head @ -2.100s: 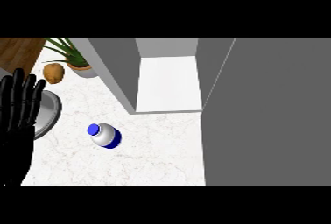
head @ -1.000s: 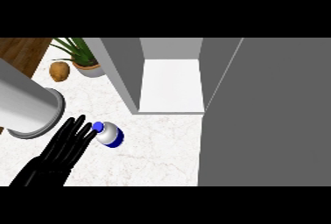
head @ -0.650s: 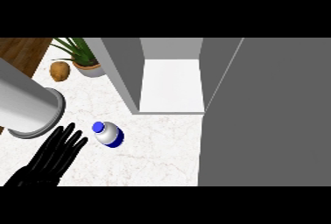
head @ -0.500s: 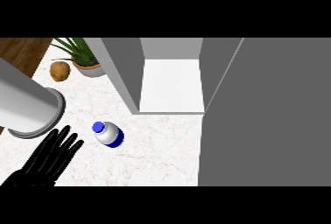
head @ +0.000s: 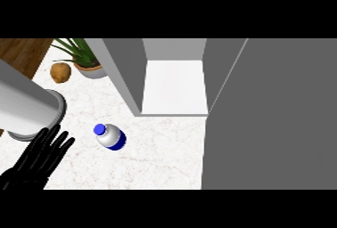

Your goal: Pick up the bottled water, place it into the cabinet and close the cabinet

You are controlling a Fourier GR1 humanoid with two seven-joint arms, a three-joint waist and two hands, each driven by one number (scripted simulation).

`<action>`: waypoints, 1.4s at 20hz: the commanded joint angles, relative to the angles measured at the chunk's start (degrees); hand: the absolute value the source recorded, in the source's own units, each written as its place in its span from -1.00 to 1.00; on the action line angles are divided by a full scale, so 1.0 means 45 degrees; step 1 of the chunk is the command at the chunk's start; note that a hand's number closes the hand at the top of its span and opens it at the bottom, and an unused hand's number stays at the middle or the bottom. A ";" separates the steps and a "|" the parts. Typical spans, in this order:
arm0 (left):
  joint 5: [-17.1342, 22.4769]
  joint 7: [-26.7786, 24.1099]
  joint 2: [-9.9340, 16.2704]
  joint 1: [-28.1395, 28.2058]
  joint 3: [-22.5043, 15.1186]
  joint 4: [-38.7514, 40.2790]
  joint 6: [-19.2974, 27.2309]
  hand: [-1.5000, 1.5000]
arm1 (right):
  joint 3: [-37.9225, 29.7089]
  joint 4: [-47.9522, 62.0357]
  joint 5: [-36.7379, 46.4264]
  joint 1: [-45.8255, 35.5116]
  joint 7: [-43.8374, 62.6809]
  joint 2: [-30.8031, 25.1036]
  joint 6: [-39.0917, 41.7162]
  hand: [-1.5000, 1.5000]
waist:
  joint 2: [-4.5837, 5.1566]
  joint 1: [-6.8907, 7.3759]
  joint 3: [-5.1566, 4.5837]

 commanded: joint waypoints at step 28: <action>-0.4302 -0.5224 0.0520 -0.5897 0.1768 1.2146 -0.1394 -1.00 | 0.1173 0.0218 0.0691 0.1524 -0.1772 -0.0206 0.0453 -1.00 | 0.0014 -0.0089 -0.0003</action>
